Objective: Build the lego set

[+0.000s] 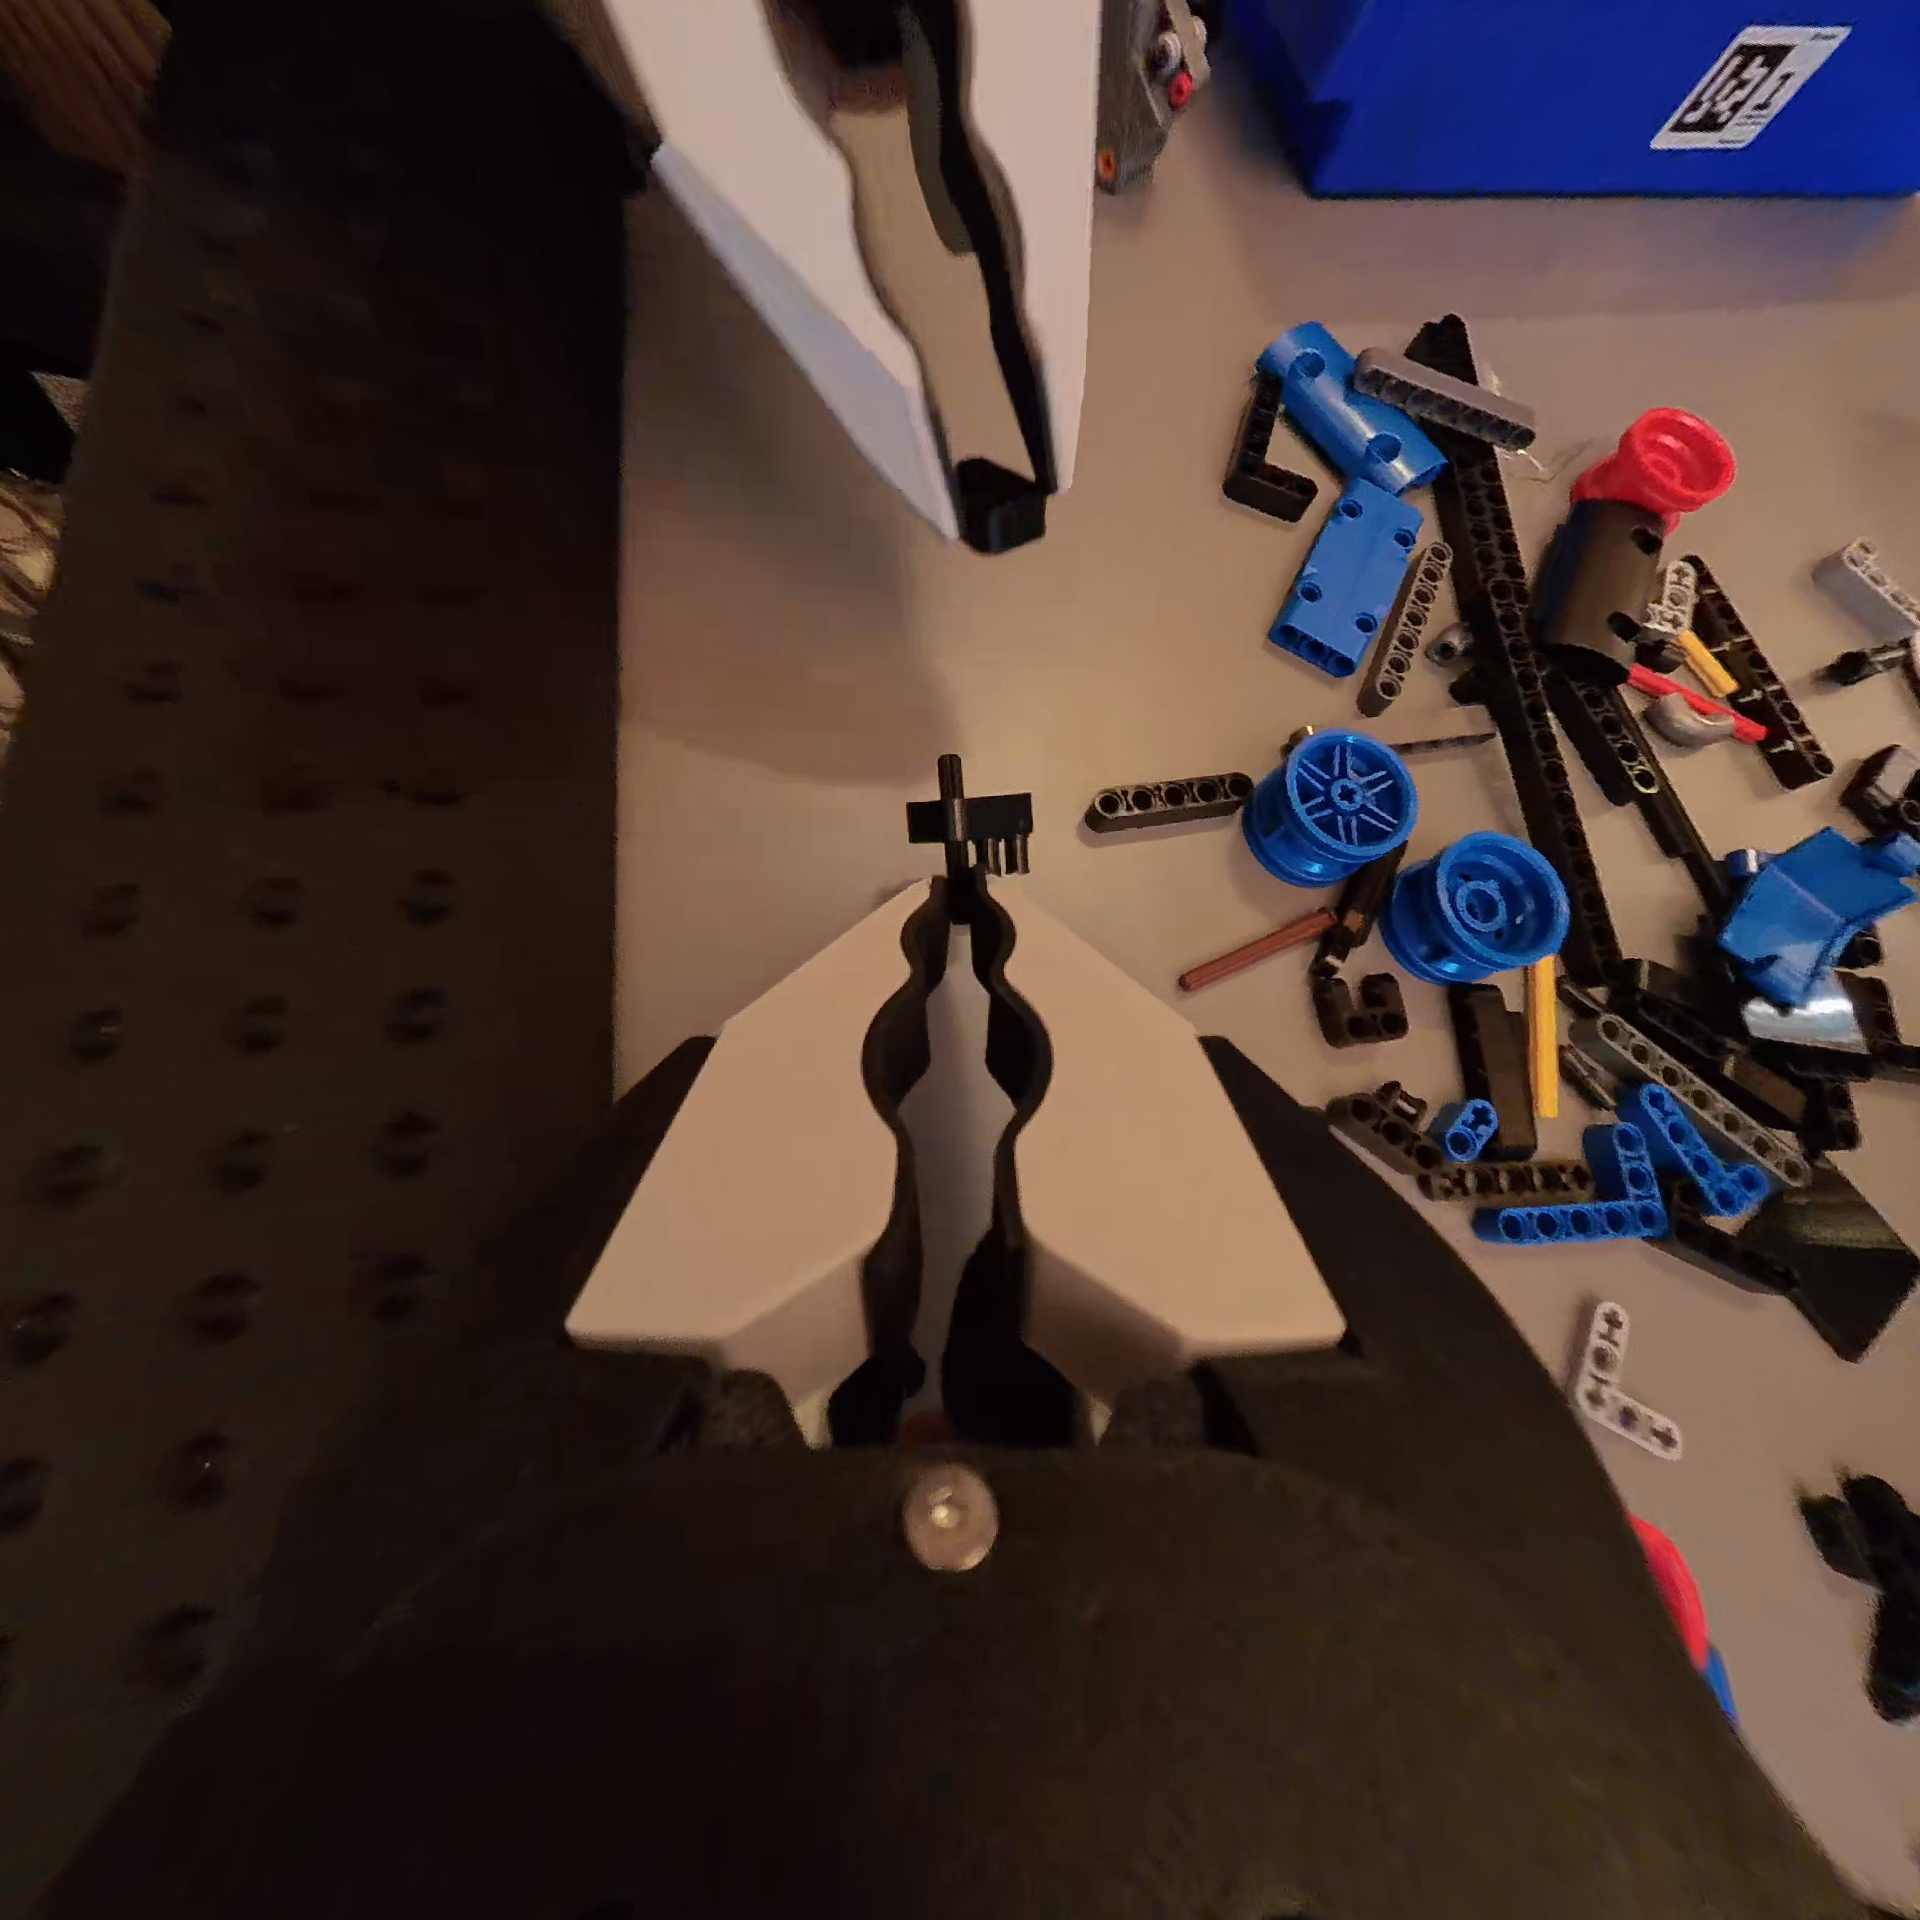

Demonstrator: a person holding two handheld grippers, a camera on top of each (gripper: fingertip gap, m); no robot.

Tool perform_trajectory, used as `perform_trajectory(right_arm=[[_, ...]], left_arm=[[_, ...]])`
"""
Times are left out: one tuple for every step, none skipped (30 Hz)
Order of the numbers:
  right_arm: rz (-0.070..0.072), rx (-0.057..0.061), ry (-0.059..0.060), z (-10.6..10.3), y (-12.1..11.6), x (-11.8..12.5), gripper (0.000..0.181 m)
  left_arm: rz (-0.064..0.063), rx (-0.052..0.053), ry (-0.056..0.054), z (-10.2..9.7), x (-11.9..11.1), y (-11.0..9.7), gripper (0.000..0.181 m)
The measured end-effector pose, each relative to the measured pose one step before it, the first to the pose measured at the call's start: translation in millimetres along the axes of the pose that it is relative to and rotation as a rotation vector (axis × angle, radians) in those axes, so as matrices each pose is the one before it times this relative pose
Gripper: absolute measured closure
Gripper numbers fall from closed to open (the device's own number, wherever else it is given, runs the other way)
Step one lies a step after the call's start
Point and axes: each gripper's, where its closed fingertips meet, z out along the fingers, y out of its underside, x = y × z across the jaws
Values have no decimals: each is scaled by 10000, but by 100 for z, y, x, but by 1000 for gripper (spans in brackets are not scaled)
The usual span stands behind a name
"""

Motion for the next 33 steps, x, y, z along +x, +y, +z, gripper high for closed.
perform_trajectory(right_arm=[[217,200,-206,-140,-260,-153,180],[255,239,-269,-167,-312,-217,180],[254,246,-238,-194,-319,-178,180],[197,149,-159,-170,-180,-74,180],[121,97,-166,-123,-67,-120,180],[110,93,-234,-51,-36,-223,180],[91,66,-281,-6,-34,-321,180],[4,27,-243,26,-23,-321,180],[-31,6,-171,41,-20,-227,180],[9,19,-155,43,-51,-184,180],[26,27,-183,31,-17,-232,180],[18,-4,-183,13,73,-232,180],[36,31,-193,-39,71,-251,180],[85,93,-211,-102,-27,-283,180],[42,131,-169,-146,-123,-261,180],[16,112,-143,-156,-113,-210,180],[33,79,-138,-141,-56,-160,180],[105,111,-163,-171,-67,-119,180],[131,124,-181,-201,-59,-118,180],[44,31,-137,-180,80,-103,180],[4,-25,-114,-153,176,-120,180],[46,44,-181,-151,72,-214,180],[42,63,-198,-144,12,-244,180],[1,15,-110,-124,83,-123,180],[4,38,-91,-161,18,-99,180],[15,91,-107,-182,-97,-132,180],[17,86,-84,-157,-104,-107,180],[12,42,-62,-90,-40,-86,181],[3,-17,-96,-59,46,-136,181],[-18,-40,-123,-43,98,-199,180],[-35,-25,-73,-49,57,-138,180],[-22,-6,-67,-82,43,-110,181],[-12,3,-96,-108,49,-134,181]], left_arm=[[339,484,-9,56,408,-885,167],[212,387,-9,88,248,-668,167],[238,182,154,129,443,-289,167],[291,144,63,85,305,-219,167],[287,201,2,36,222,-301,167],[204,109,116,39,356,-166,167],[272,108,1,40,230,-153,168],[272,91,-58,31,139,-139,167],[164,23,206,88,481,-37,167],[141,-47,242,149,532,71,167],[187,-37,50,146,277,83,167],[140,70,48,35,202,-125,168],[113,80,50,-20,148,-217,168],[106,113,21,-60,52,-283,167],[36,118,67,-76,82,-256,167],[15,110,126,-43,168,-220,167],[53,96,70,-28,142,-197,167],[4,135,1,17,80,-263,167],[-24,113,38,88,155,-202,167],[66,9,37,96,168,-28,167],[102,-17,-67,96,-2,-3,167],[-4,77,-77,102,-53,-166,168],[-31,115,3,124,52,-250,168],[110,-10,-19,154,51,-82,168],[112,39,-50,84,-26,-186,168],[-66,111,37,27,-9,-333,168],[-18,93,27,52,6,-300,168],[118,17,2,95,24,-177,168],[116,40,42,131,107,-211,167],[77,38,53,127,108,-194,168],[98,26,40,96,80,-134,168],[155,-21,32,88,84,-41,168],[120,-7,46,78,111,-81,168]])
